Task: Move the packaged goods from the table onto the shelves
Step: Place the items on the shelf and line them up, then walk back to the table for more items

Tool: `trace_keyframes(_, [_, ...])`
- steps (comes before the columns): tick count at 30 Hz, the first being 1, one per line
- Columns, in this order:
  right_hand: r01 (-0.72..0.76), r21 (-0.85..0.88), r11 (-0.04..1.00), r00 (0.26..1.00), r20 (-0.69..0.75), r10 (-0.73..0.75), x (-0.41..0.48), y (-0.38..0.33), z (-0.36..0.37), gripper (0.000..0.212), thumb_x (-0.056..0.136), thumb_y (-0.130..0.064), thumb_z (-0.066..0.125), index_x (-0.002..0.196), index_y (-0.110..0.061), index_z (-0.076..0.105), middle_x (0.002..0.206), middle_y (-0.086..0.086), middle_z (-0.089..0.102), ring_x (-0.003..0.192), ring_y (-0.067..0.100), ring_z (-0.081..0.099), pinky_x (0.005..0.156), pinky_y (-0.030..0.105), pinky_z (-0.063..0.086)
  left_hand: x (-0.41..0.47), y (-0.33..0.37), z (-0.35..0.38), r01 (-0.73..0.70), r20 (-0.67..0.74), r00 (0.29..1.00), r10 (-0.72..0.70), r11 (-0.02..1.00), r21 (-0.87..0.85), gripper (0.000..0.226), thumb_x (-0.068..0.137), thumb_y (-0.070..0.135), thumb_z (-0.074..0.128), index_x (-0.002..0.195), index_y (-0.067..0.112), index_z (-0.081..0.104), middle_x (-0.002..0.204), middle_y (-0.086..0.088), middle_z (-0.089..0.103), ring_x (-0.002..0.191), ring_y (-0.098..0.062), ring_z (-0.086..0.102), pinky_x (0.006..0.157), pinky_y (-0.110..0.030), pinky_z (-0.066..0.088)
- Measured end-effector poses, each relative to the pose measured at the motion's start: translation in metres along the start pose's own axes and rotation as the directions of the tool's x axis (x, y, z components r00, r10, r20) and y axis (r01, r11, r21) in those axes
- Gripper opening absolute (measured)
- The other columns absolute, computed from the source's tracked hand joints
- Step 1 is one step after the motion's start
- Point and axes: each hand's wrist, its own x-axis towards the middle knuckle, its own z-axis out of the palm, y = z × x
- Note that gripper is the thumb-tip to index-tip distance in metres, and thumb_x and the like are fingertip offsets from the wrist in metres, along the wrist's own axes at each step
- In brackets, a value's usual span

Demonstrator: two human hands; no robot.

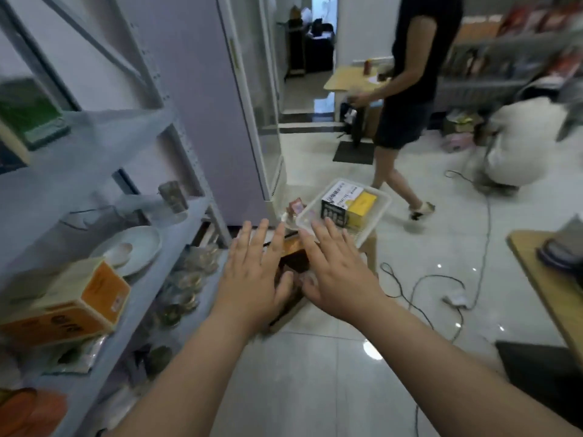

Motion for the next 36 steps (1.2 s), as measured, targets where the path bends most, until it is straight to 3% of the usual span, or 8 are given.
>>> trace_keyframes(5, [-0.262, -0.053, 0.964, 0.964, 0.036, 0.264, -0.1, 0.102, -0.022, 0.074, 0.083, -0.039, 0.046, 0.151, -0.009, 0.038, 0.153, 0.022, 0.041, 0.144, 0.043, 0.037, 0.112, 0.062, 0.036, 0.038, 0.115, 0.066, -0.212, 0.156, 0.963, 0.222, 0.974, -0.079, 0.077, 0.089, 0.049, 0.044, 0.156, 0.012, 0.036, 0.159, -0.02, 0.033, 0.149, -0.042, 0.025, 0.115, -0.063, 0.03])
trace_keyframes(9, [-0.46, -0.13, 0.878, 0.883, 0.03, 0.468, -0.165, 0.154, -0.036, 0.083, 0.08, -0.036, 0.06, 0.154, -0.011, 0.033, 0.155, 0.019, 0.04, 0.146, 0.042, 0.033, 0.114, 0.06, 0.034, 0.061, 0.189, 0.104, -0.365, 0.224, 0.898, 0.379, 0.925, -0.102, 0.079, 0.09, 0.052, 0.041, 0.158, 0.017, 0.024, 0.161, -0.018, 0.031, 0.15, -0.041, 0.022, 0.12, -0.057, 0.026])
trace_keyframes(14, [-0.658, -0.196, 0.727, 0.734, 0.048, 0.678, -0.235, 0.19, -0.047, 0.081, 0.088, -0.037, 0.059, 0.157, -0.011, 0.025, 0.162, 0.02, 0.027, 0.152, 0.04, 0.02, 0.12, 0.057, 0.022, 0.08, 0.268, 0.147, -0.523, 0.267, 0.773, 0.576, 0.816, -0.247, 0.078, 0.091, 0.054, 0.036, 0.16, 0.024, 0.014, 0.166, -0.012, 0.022, 0.154, -0.035, 0.011, 0.122, -0.056, 0.021])
trace_keyframes(19, [-0.811, -0.282, 0.512, 0.526, 0.029, 0.85, -0.288, 0.216, -0.069, 0.084, 0.086, -0.038, 0.062, 0.156, -0.013, 0.024, 0.16, 0.019, 0.032, 0.151, 0.04, 0.023, 0.119, 0.058, 0.024, 0.096, 0.347, 0.174, -0.673, 0.259, 0.6, 0.757, 0.653, -0.349, 0.079, 0.093, 0.06, 0.019, 0.161, 0.028, -0.005, 0.17, -0.005, 0.001, 0.155, -0.028, -0.008, 0.119, -0.036, -0.008])
trace_keyframes(26, [-0.918, -0.286, 0.275, 0.297, -0.036, 0.954, -0.308, 0.228, -0.099, 0.082, 0.09, -0.033, 0.056, 0.16, -0.016, 0.017, 0.166, 0.016, 0.017, 0.154, 0.037, 0.008, 0.123, 0.055, 0.009, 0.131, 0.414, 0.195, -0.765, 0.247, 0.382, 0.891, 0.455, -0.456, 0.081, 0.092, 0.059, 0.026, 0.161, 0.02, 0.012, 0.165, -0.013, 0.02, 0.154, -0.036, 0.009, 0.123, -0.053, 0.02])
trace_keyframes(30, [-0.951, -0.256, 0.171, 0.193, -0.062, 0.979, -0.302, 0.241, -0.092, 0.081, 0.093, -0.034, 0.052, 0.161, -0.019, 0.011, 0.167, 0.014, 0.011, 0.155, 0.034, 0.0, 0.125, 0.052, 0.005, 0.153, 0.436, 0.21, -0.791, 0.221, 0.282, 0.934, 0.356, -0.497, 0.084, 0.089, 0.06, 0.024, 0.161, 0.017, 0.018, 0.164, -0.014, 0.024, 0.152, -0.038, 0.015, 0.122, -0.05, 0.017])
trace_keyframes(33, [-0.966, -0.219, 0.139, 0.156, -0.063, 0.986, -0.293, 0.263, -0.086, 0.08, 0.094, -0.035, 0.051, 0.161, -0.02, 0.01, 0.167, 0.013, 0.01, 0.155, 0.033, 0.0, 0.125, 0.051, 0.004, 0.172, 0.446, 0.228, -0.773, 0.211, 0.269, 0.94, 0.341, -0.534, 0.086, 0.088, 0.062, 0.022, 0.161, 0.019, 0.012, 0.166, -0.012, 0.02, 0.154, -0.035, 0.009, 0.123, -0.047, 0.013])
trace_keyframes(36, [-0.975, -0.177, 0.133, 0.142, -0.038, 0.989, -0.287, 0.295, -0.08, 0.079, 0.095, -0.034, 0.05, 0.161, -0.023, 0.008, 0.167, 0.013, 0.01, 0.155, 0.032, 0.002, 0.125, 0.049, 0.005, 0.193, 0.456, 0.245, -0.727, 0.208, 0.311, 0.927, 0.373, -0.577, 0.082, 0.091, 0.058, 0.03, 0.161, 0.018, 0.015, 0.164, -0.011, 0.023, 0.153, -0.029, 0.007, 0.122, -0.039, 0.007])
